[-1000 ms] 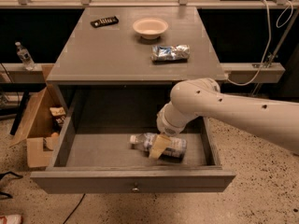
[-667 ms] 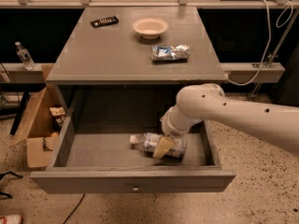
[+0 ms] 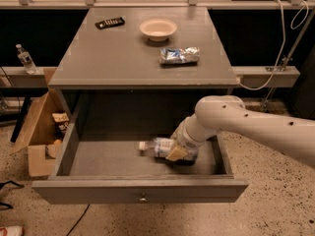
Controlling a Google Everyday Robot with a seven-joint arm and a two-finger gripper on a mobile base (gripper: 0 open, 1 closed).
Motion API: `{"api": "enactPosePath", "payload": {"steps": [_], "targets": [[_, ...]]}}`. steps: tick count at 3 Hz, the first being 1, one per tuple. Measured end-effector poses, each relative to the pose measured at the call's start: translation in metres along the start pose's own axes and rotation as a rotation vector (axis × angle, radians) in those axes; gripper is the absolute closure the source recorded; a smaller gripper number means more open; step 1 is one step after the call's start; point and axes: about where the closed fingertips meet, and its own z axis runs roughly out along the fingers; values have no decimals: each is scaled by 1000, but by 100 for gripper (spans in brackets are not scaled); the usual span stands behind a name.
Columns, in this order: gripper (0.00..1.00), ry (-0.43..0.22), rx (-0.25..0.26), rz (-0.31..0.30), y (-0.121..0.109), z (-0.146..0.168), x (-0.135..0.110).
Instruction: Pick blue plastic bottle from top drawer and place on counter
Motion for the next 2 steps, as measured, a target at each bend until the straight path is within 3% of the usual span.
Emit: {"api": "enactPosePath", "payload": {"steps": [1, 2], "targets": [[99, -107, 33, -29, -8, -57, -12], [100, -170, 78, -87, -20, -115, -33]]}}
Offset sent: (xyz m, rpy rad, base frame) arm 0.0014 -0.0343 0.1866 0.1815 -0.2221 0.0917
